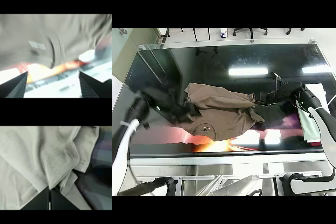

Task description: Fold the shirts.

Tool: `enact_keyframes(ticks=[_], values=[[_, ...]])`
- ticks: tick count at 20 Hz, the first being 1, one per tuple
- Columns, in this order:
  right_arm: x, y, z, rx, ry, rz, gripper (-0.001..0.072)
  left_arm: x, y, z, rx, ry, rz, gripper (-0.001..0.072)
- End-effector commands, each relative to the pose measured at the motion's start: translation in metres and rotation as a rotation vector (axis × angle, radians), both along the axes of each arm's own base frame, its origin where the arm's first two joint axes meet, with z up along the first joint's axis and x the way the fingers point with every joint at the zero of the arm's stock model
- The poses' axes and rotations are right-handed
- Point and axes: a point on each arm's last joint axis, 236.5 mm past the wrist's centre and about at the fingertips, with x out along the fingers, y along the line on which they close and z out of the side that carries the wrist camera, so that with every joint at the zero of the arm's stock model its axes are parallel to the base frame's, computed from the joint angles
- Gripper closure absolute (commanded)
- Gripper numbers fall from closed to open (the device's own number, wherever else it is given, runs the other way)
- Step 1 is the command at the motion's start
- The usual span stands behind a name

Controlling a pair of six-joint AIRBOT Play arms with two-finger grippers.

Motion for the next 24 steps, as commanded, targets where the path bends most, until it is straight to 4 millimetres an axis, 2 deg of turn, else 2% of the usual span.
enact_keyframes(ticks=[1,3,4,8,11,13,14,16,17,18,20,22,24], values=[[0.003,-0.002,0.0,-0.005,-0.014,-0.006,0.0692,-0.074,-0.049,-0.044,-0.054,0.026,0.067,0.0014],[0.0,-0.001,0.0,-0.001,-0.002,0.005,0.0692,-0.091,-0.066,-0.064,-0.06,0.001,0.11,0.0014],[-0.001,0.0,0.0,0.0,0.0,0.007,0.0692,-0.092,-0.072,-0.071,-0.056,-0.019,0.144,0.0014],[-0.007,0.004,0.001,0.019,0.023,0.023,0.0691,-0.077,-0.094,-0.087,-0.045,-0.156,0.204,0.0014],[-0.009,0.01,0.005,0.051,0.027,0.027,0.0692,-0.075,-0.095,-0.113,0.002,-0.115,0.235,0.0015],[-0.009,0.011,0.005,0.047,0.022,0.039,0.0692,-0.061,-0.1,-0.118,0.011,-0.115,0.244,0.0017],[-0.011,0.011,0.005,0.049,0.027,0.045,0.0692,-0.051,-0.103,-0.117,0.009,-0.128,0.251,0.0089],[-0.018,0.014,0.008,0.058,0.047,0.064,0.0692,-0.029,-0.107,-0.109,-0.004,-0.171,0.259,0.0351],[-0.025,0.016,0.009,0.064,0.063,0.082,0.0691,-0.02,-0.104,-0.105,0.004,-0.191,0.244,0.0622],[-0.035,0.018,0.011,0.074,0.089,0.101,0.0692,-0.014,-0.098,-0.101,0.022,-0.207,0.213,0.0684],[-0.061,0.022,0.012,0.085,0.131,0.127,0.0691,-0.008,-0.072,-0.088,0.075,-0.219,0.151,0.0685],[-0.1,0.034,0.008,0.084,0.164,0.157,0.0692,0.0,-0.026,-0.065,0.155,-0.271,0.116,0.0685],[-0.149,0.057,-0.005,0.088,0.204,0.179,0.0692,0.007,0.032,-0.033,0.221,-0.31,0.172,0.0686]])
